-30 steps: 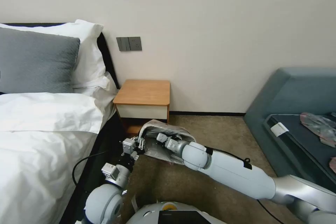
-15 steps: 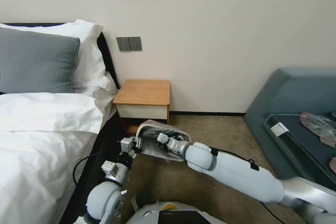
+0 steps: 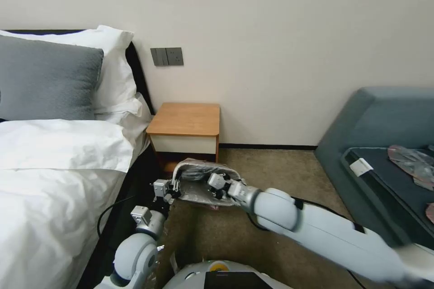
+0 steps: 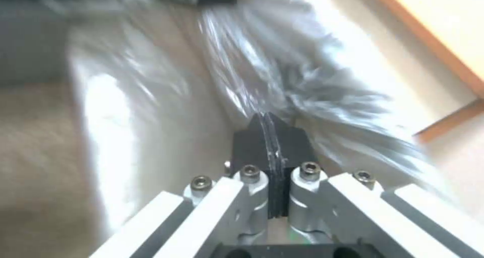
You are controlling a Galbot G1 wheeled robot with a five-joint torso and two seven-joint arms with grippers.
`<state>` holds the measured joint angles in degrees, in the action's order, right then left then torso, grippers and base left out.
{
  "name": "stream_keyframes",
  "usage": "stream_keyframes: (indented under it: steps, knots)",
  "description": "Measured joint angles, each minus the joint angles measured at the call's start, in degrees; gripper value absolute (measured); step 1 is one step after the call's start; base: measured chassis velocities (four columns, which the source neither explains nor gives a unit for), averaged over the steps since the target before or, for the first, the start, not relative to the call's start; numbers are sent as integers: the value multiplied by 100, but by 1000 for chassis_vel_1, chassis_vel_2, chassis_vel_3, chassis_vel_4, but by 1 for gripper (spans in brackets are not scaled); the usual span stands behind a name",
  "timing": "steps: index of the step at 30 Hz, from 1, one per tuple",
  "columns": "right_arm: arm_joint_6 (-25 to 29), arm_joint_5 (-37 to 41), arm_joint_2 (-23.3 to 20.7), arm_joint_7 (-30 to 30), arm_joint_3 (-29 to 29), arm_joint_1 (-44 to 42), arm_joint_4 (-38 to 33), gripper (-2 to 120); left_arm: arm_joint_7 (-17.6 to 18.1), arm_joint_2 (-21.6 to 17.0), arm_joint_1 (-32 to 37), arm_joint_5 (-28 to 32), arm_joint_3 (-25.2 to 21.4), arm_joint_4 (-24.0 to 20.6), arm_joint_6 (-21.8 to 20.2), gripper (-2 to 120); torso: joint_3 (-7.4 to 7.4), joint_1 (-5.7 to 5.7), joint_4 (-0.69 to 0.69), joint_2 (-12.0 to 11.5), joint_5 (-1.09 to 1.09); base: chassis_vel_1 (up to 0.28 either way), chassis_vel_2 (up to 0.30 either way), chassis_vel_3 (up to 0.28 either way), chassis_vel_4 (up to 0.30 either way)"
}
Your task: Pick up the garbage bag from the table and place it over the trash can.
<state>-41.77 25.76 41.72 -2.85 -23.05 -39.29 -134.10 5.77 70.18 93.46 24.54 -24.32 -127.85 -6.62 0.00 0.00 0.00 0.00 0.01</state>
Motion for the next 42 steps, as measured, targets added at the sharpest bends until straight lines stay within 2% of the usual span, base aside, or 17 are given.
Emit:
stream_keyframes:
  steps: [6, 7, 9, 12, 15, 18, 20, 21, 24, 26, 29, 30, 33, 34, 38, 39, 42]
  knots:
    - [213, 534, -359, 79, 1008, -958, -545, 0, 193, 15, -20, 218, 58, 46, -165, 3, 0, 0, -3, 0, 1, 0, 0, 0, 0]
    - [213, 534, -359, 79, 1008, -958, -545, 0, 193, 15, -20, 218, 58, 46, -165, 3, 0, 0, -3, 0, 1, 0, 0, 0, 0]
    - [733, 811, -635, -381, 1547, -1365, -778, 0, 438, 37, 2, 353, 159, 67, -420, 3, 0, 0, -1, 0, 0, 0, 0, 0, 0]
    - [920, 815, -664, -778, 1705, -1386, -768, 0, 528, 36, 43, 355, 206, 79, -511, 3, 0, 0, 1, 0, -1, 0, 0, 0, 0]
    - [1280, 546, -574, -1495, 1906, -1646, -669, 14, 654, 26, 114, 367, 273, 85, -586, 3, 0, 0, 2, 0, -1, 0, 0, 0, 0]
    - [1461, 208, -429, -1768, 2138, -2027, -631, 22, 700, 13, 154, 369, 302, 85, -599, 3, 0, 0, 1, 0, 0, 0, 0, 0, 0]
    - [1655, -340, -164, -1780, 2581, -2653, -605, 31, 768, -1, 197, 380, 330, 85, -606, 3, 0, 0, 1, 0, -1, 0, 0, 0, 0]
    - [1655, -340, -164, -1780, 2581, -2653, -605, 31, 768, -1, 197, 380, 330, 85, -606, 3, 0, 0, 1, 0, -1, 0, 0, 0, 0]
    - [2074, -1148, 327, -1467, 3238, -3720, -577, 45, 831, -47, 243, 394, 352, 85, -605, 3, 0, 0, -2, 0, -1, 0, 0, 0, 0]
    - [2126, -1257, 425, -1433, 3313, -3849, -573, 48, 836, -51, 245, 396, 356, 85, -604, 3, 0, 0, -1, 0, -2, 0, 0, 0, 0]
    - [2610, -2146, 1412, -1237, 3850, -4763, -541, 64, 854, -98, 232, 440, 402, 94, -595, 3, 0, 0, -1, 0, -1, 0, 0, 0, 0]
    - [2610, -2146, 1412, -1237, 3850, -4763, -541, 64, 854, -98, 232, 440, 402, 94, -595, 3, 0, 0, -1, 0, -1, 0, 0, 0, 0]
    - [3087, -2883, 2305, -1063, 4264, -5539, -506, 78, 864, -104, 205, 486, 426, 104, -592, 3, 0, 0, -2, 0, -1, 0, 0, 0, 0]
    - [3087, -2883, 2305, -1063, 4264, -5539, -506, 78, 864, -104, 205, 486, 426, 104, -592, 3, 0, 0, -2, 0, -1, 0, 0, 0, 0]
    - [3932, -3382, 3168, -645, 4877, -6232, -366, 96, 871, -92, 167, 503, 504, 169, -587, 3, 0, -1, -1, 1, -2, 0, 0, 0, 0]
    - [3932, -3382, 3168, -645, 4877, -6232, -366, 96, 871, -92, 167, 503, 504, 169, -587, 3, 0, -1, -1, 1, -2, 0, 0, 0, 0]
    - [4558, -3472, 3563, -536, 5087, -6493, -242, 100, 990, -66, 90, 489, 664, 269, -590, 3, 0, 0, -1, 0, -2, 0, 0, 0, 0]
